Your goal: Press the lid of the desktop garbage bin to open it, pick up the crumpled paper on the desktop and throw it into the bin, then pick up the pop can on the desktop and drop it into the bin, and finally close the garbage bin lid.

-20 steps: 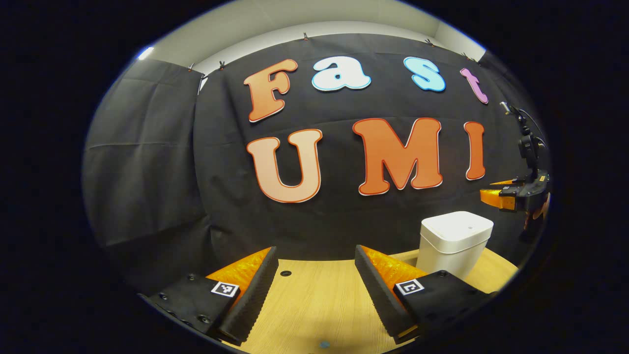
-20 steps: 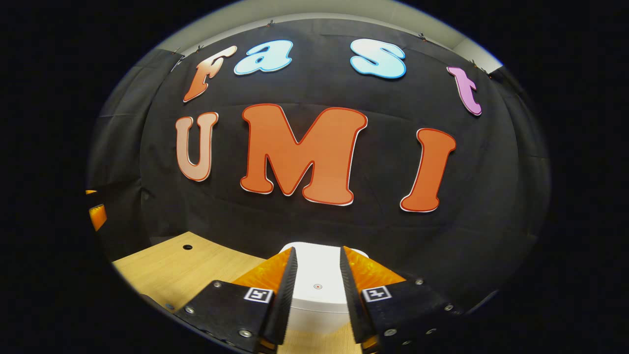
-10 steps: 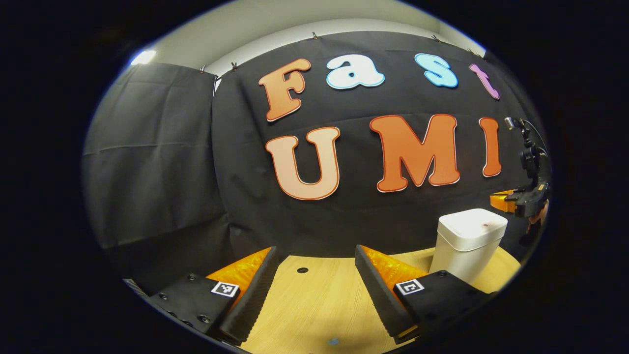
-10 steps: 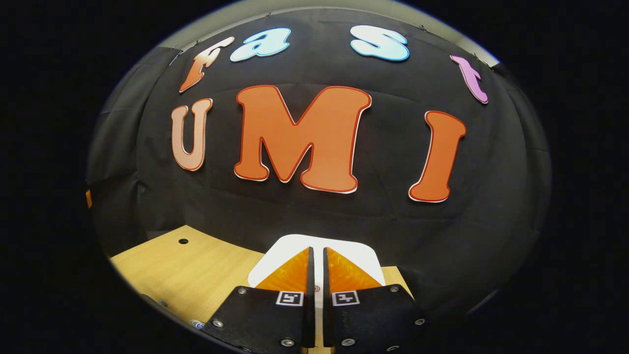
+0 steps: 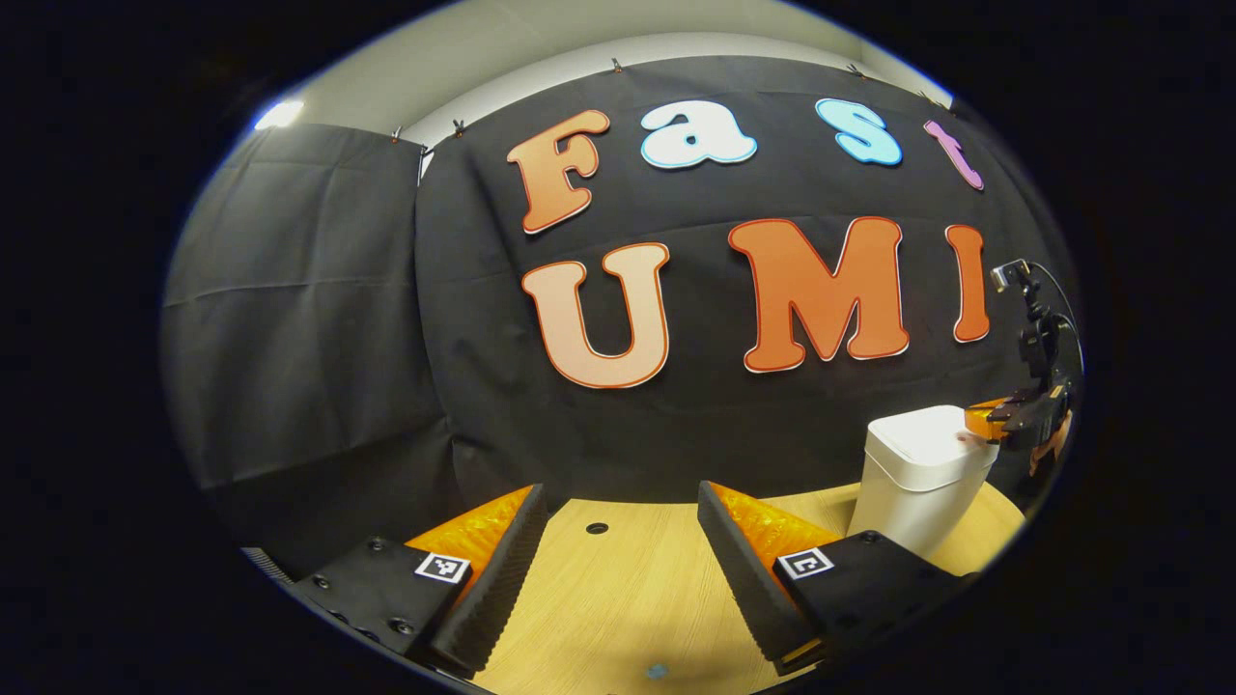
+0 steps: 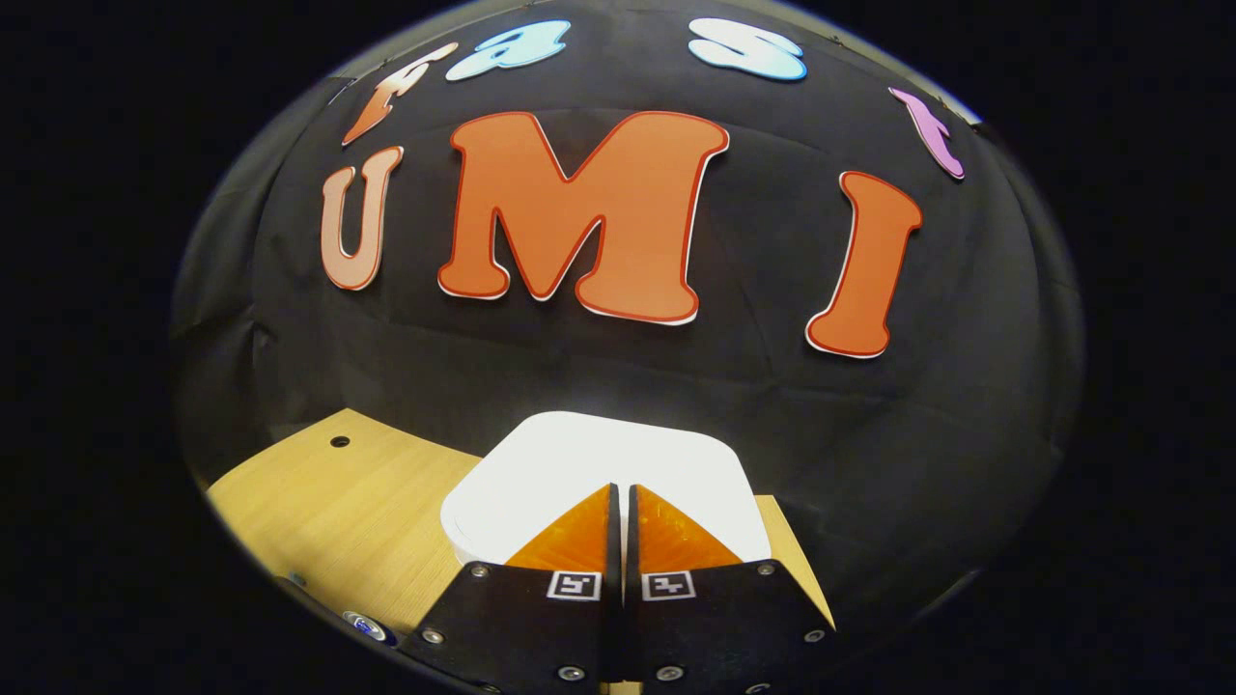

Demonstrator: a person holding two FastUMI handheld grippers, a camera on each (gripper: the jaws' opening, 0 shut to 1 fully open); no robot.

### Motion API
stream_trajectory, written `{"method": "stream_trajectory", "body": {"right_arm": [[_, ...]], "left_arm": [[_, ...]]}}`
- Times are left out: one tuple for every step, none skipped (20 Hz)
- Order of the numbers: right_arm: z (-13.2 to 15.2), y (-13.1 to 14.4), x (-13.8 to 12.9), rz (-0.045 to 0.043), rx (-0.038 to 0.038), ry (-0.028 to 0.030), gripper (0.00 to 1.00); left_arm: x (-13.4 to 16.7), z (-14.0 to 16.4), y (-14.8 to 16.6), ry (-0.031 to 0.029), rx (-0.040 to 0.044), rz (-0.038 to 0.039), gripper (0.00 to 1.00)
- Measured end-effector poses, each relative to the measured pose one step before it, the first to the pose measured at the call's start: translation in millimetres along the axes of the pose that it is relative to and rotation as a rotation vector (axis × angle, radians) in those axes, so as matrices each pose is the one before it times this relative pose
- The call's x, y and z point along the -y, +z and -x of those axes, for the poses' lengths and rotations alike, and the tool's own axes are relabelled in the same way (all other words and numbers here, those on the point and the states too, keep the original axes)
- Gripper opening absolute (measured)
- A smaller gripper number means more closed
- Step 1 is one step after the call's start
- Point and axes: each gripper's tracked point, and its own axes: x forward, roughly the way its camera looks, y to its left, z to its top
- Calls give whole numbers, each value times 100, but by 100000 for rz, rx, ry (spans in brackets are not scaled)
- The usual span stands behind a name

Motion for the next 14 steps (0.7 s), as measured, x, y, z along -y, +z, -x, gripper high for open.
{"method": "stream_trajectory", "body": {"right_arm": [[-92,-358,-291,250,-630,1217,1],[-147,-280,-289,510,-971,534,1],[-19,-626,-141,895,-1863,-244,1],[-35,581,202,866,2853,-1696,1],[-122,-379,70,1465,-622,-879,1],[11,5,62,159,138,-965,1],[112,-190,58,-1766,-816,-816,1],[58,43,-60,-2835,-389,-709,1],[-123,27,-79,-2692,-384,-345,1],[167,-412,119,-1885,137,-218,1],[-152,-1,-48,820,1506,-175,1],[-42,-8,25,1857,934,-375,1],[66,13,45,992,78,-485,1],[84,160,24,-701,-11,-165,1]], "left_arm": [[67,-49,-86,-134,-245,161,100],[-29,-76,-76,-28,-286,197,100],[73,-18,-48,-134,-200,266,100],[-8,41,-138,-60,-132,314,100],[-66,27,-78,147,-98,230,100],[-58,1,-4,55,-242,92,100],[-5,51,-94,-34,-204,-20,100],[-5,116,-53,-40,39,-10,100],[32,-8,-34,-203,-33,86,100],[-31,202,-192,-214,-93,165,100],[103,101,54,-407,-79,256,100],[-31,42,-115,-268,-109,174,100],[19,77,-30,-255,39,9,100],[-148,198,34,-298,249,79,100]]}}
